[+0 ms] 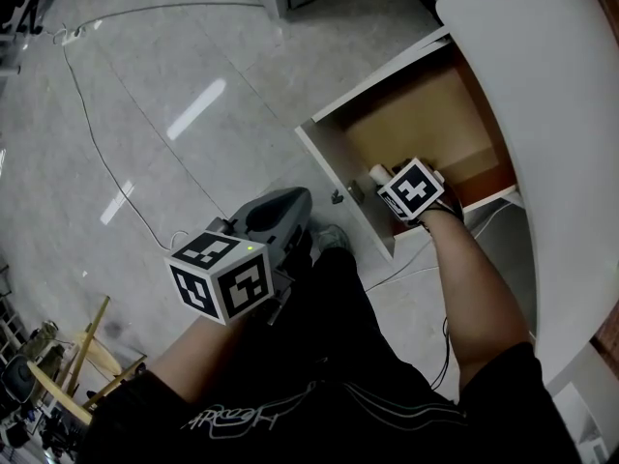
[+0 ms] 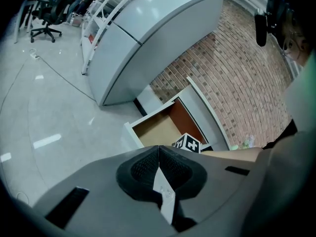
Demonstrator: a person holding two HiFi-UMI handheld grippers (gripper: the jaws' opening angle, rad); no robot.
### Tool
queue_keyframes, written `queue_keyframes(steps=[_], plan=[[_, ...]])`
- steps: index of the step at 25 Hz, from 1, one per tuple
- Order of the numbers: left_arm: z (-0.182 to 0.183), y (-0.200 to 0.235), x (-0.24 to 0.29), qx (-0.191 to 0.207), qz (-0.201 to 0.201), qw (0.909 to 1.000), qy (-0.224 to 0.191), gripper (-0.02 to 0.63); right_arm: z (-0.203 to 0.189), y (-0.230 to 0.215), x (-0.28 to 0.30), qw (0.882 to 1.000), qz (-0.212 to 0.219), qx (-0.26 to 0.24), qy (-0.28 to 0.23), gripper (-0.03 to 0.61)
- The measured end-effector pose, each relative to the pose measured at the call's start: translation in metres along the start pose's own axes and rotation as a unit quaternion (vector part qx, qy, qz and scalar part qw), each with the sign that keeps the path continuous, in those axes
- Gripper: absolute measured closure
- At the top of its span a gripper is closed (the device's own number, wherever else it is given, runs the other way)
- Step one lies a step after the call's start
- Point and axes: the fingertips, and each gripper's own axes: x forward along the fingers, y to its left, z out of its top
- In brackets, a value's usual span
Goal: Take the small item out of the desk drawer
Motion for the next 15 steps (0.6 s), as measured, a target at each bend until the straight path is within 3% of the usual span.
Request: queue_keyframes(steps=[5, 13, 15], plan=[[-0.0005, 0.0019, -0.0007, -0.004, 0.004, 1.0000, -0.004, 0.592, 0.0012, -0.0030, 0.0000, 1.000, -0.015, 0.001, 0.009, 0.394], [0.0007, 0.0009, -0.0039, -0.005, 0.008, 0.9999, -0.010, 0.592, 0.0017, -0.0044, 0.0028, 0.999, -0.022, 0.005, 0.025, 0.397], [0.0001, 0.0015, -0.0072, -0.005, 0.013, 0.9998, -0.013, 0.592, 0.0012, -0.0008, 0.0032, 0.999, -0.015, 0.018, 0.027, 0.428]])
